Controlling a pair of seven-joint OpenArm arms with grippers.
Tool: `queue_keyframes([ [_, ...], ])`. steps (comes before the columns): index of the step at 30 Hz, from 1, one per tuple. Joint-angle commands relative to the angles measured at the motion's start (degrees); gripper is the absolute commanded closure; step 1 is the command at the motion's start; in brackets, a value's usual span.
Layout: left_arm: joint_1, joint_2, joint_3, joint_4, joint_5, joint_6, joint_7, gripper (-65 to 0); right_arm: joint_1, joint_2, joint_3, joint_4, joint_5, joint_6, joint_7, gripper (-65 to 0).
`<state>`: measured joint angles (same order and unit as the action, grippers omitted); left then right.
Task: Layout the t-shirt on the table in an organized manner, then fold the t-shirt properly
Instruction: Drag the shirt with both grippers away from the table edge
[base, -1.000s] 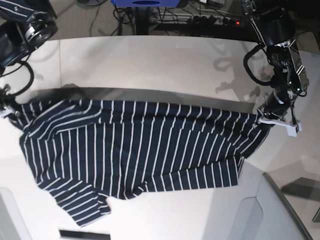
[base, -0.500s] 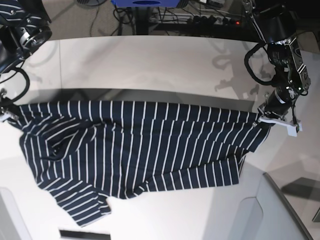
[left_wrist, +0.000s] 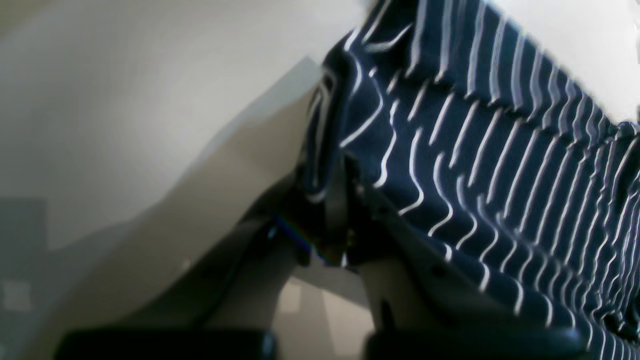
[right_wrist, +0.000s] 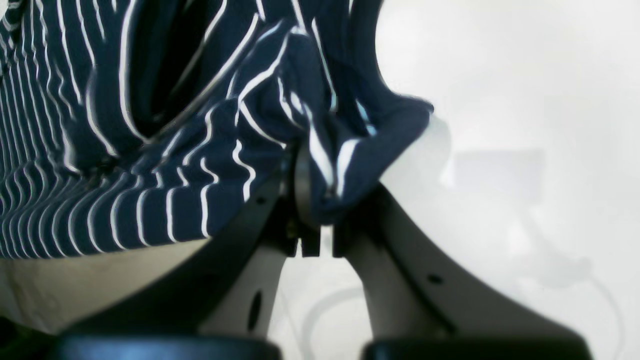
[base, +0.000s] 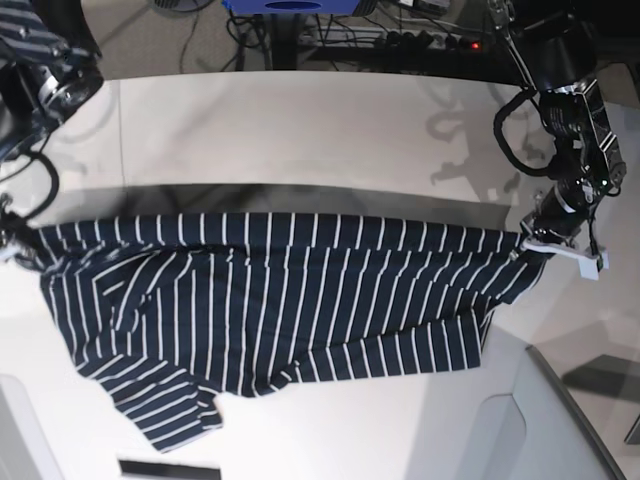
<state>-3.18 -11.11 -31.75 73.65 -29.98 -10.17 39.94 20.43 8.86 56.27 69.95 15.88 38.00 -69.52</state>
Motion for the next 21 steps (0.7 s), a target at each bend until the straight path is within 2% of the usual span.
queue_keyframes([
  [1, -2.31, -1.59, -0.38, 2.18, -0.05, 0.55, -2.54, 0.0, 2.74, 1.64, -0.31, 1.21, 1.48, -0.42, 2.31, 0.0],
  [4, -2.58, -1.59, -0.38, 2.88, -0.13, 2.39, -2.45, 0.0, 3.44, 1.73, -0.31, 1.56, 1.75, -2.17, 2.22, 0.0],
  [15, 3.49, -1.33, -0.38, 2.53, -0.13, 2.39, -2.71, 0.0, -4.56, 1.29, 0.21, 1.48, 1.84, -2.00, 1.60, 0.0],
  [21, 8.15, -0.89, -0.03, 2.35, -0.13, 2.39, -2.98, 0.0, -9.83, 1.29, 0.21, 1.12, 6.49, -2.00, 1.96, 0.0],
])
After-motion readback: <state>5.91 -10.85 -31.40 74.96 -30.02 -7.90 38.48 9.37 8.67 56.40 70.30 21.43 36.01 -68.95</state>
